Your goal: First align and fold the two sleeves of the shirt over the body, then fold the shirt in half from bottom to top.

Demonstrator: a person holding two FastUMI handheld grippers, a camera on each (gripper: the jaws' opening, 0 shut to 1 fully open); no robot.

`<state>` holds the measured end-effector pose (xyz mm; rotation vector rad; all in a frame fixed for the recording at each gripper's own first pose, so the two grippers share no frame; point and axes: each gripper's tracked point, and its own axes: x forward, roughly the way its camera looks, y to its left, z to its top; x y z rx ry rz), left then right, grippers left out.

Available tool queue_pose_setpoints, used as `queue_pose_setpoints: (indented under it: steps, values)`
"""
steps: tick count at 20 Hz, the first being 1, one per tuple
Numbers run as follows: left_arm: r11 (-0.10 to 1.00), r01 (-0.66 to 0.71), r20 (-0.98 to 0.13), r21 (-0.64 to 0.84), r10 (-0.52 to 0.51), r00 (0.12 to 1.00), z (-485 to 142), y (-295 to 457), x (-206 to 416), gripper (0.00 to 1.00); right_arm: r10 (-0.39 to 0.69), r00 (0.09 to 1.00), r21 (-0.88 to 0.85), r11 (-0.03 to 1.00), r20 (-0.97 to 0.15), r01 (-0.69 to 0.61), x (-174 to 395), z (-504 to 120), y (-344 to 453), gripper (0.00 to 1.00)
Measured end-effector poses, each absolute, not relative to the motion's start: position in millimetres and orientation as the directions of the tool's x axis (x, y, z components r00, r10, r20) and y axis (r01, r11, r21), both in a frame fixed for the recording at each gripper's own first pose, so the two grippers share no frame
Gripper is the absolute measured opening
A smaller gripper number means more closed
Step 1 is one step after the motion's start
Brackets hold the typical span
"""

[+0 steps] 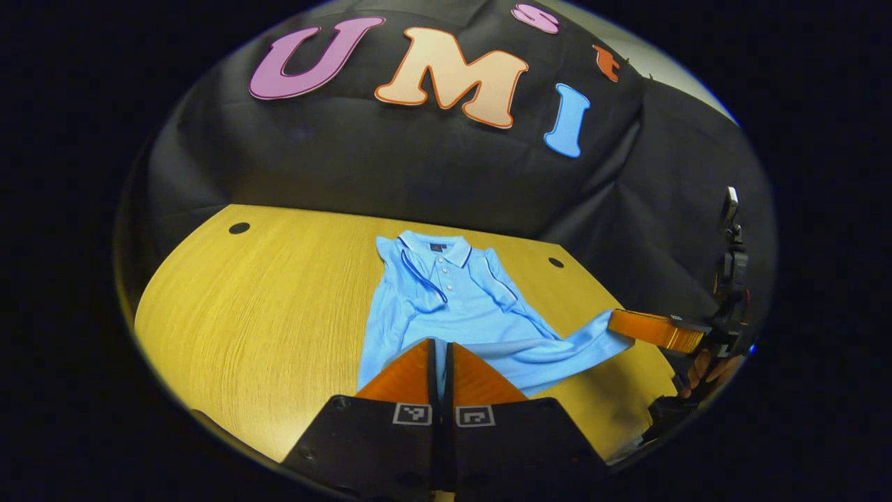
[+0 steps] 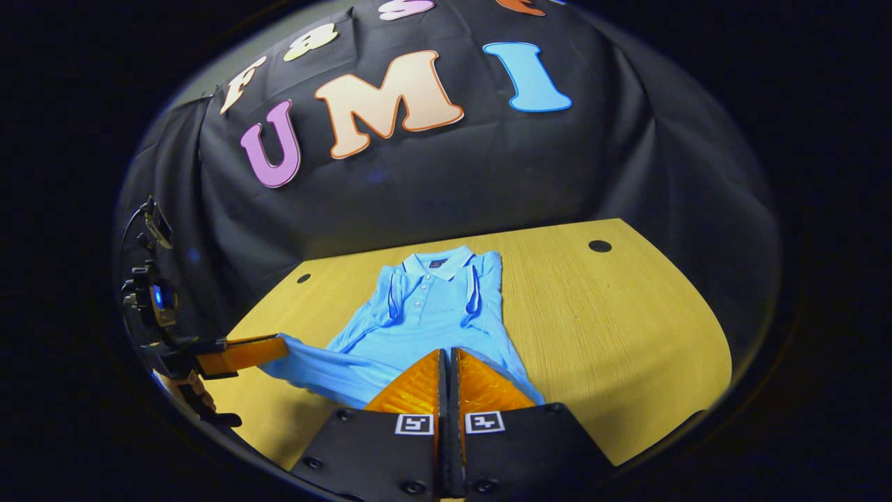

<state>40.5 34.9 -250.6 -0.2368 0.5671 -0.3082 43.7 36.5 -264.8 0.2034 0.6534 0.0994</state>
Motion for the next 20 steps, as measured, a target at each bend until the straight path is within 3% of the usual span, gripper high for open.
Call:
queue_pose_setpoints:
  steps: [12,20]
  values:
    - [0.928,0.270,-0.387,-0.258,-0.355,0.851,-220,48,194,0.00,0.113,0.858,0.182,0.983,-0.502,-0.023,189,-253,41,0.00]
    - [0.924,0.295,-0.402,-0.243,-0.372,0.837,-256,53,281,0.00,-0.015,0.857,0.104,0.991,-0.515,0.081,279,-304,25,0.02]
